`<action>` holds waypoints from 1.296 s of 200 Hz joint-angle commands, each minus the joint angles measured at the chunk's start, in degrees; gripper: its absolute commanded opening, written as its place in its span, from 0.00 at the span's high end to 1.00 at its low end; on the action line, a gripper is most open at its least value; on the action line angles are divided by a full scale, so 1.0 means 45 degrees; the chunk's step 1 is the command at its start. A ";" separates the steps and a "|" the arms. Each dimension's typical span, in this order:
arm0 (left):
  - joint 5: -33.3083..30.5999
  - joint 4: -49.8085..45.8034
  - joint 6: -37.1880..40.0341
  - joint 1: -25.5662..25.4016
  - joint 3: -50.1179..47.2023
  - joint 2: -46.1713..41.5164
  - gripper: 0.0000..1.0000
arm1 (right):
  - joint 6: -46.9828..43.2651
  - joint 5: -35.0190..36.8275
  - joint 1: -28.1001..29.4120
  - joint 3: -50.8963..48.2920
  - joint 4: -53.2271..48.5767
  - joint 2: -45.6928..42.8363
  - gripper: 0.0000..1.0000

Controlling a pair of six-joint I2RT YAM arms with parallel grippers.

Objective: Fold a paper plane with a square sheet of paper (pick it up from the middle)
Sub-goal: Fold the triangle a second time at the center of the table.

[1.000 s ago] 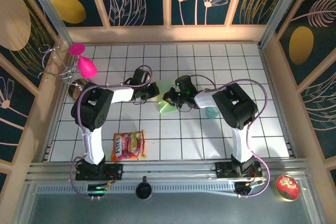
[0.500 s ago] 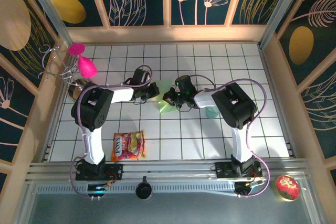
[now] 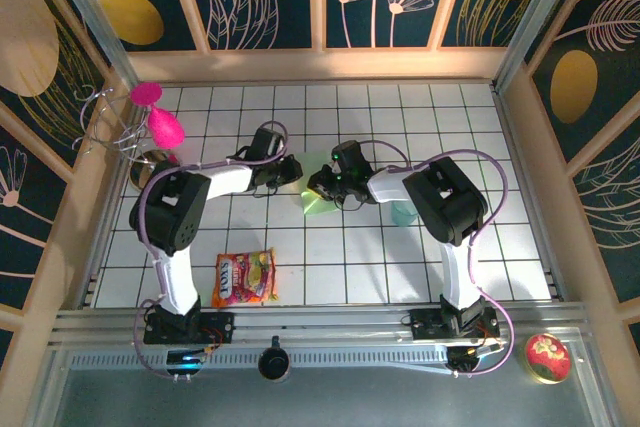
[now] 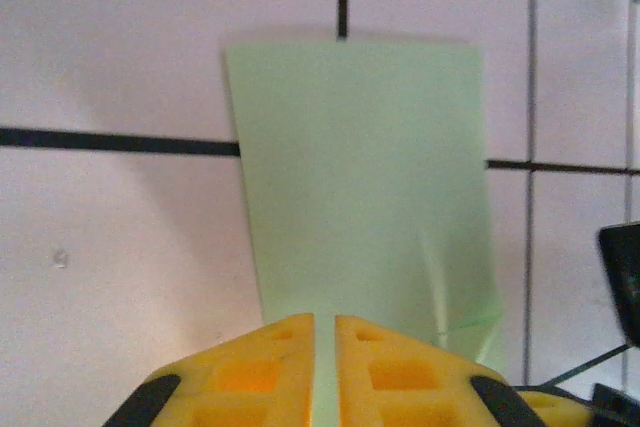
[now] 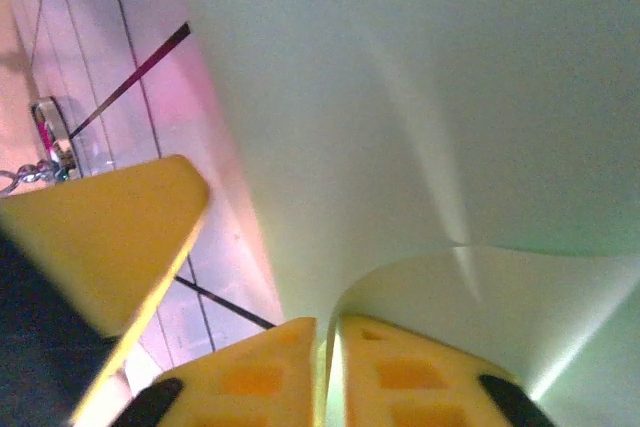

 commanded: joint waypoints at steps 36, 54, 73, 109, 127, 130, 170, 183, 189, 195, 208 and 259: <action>-0.1247 0.0149 -0.0751 0.0518 -0.1208 -0.2357 0.78 | 0.0044 0.0666 0.0065 0.0154 -0.0921 0.0357 0.63; -0.1242 0.0283 -0.0969 0.0520 -0.1756 -0.2941 0.76 | -0.0036 0.0623 0.0065 0.0167 -0.0887 0.0197 0.60; -0.1228 0.0973 -0.1421 0.0520 -0.2625 -0.3750 0.73 | -0.0188 0.0642 0.0044 0.0134 -0.0869 0.0007 0.57; -0.0238 0.1479 -0.1646 0.0519 -0.3353 -0.4297 0.71 | -0.0357 0.0626 0.0003 0.0074 -0.1056 0.0028 0.56; 0.0448 0.1987 -0.1927 0.0500 -0.3691 -0.4202 0.76 | -0.0488 0.0689 -0.0004 -0.0035 -0.1259 0.0098 0.64; 0.0537 0.2082 -0.1969 0.0500 -0.3731 -0.4158 0.77 | -0.0497 0.0709 -0.0007 -0.0059 -0.1293 0.0110 0.66; 0.1278 0.2668 -0.2297 0.0194 -0.3678 -0.3375 0.88 | -0.0644 0.0924 -0.0008 -0.0206 -0.1703 0.0350 0.83; 0.1395 0.2619 -0.2272 0.0015 -0.3440 -0.3008 0.90 | -0.0717 0.0984 -0.0016 -0.0121 -0.1893 0.0476 0.91; 0.1453 0.2584 -0.2233 -0.0057 -0.3301 -0.2846 0.91 | -0.0737 0.1010 -0.0014 -0.0077 -0.1988 0.0534 0.94; 0.1494 0.2529 -0.2186 -0.0165 -0.3163 -0.2657 0.92 | -0.0751 0.1047 -0.0014 -0.0065 -0.2055 0.0559 0.96; 0.1489 0.2316 -0.2039 -0.0345 -0.2828 -0.2162 0.94 | -0.0765 0.1124 -0.0014 -0.0061 -0.2140 0.0627 0.99; 0.1124 0.1727 -0.1842 -0.0722 -0.1779 -0.0932 1.00 | -0.0804 0.1189 -0.0014 -0.0096 -0.2205 0.0629 1.00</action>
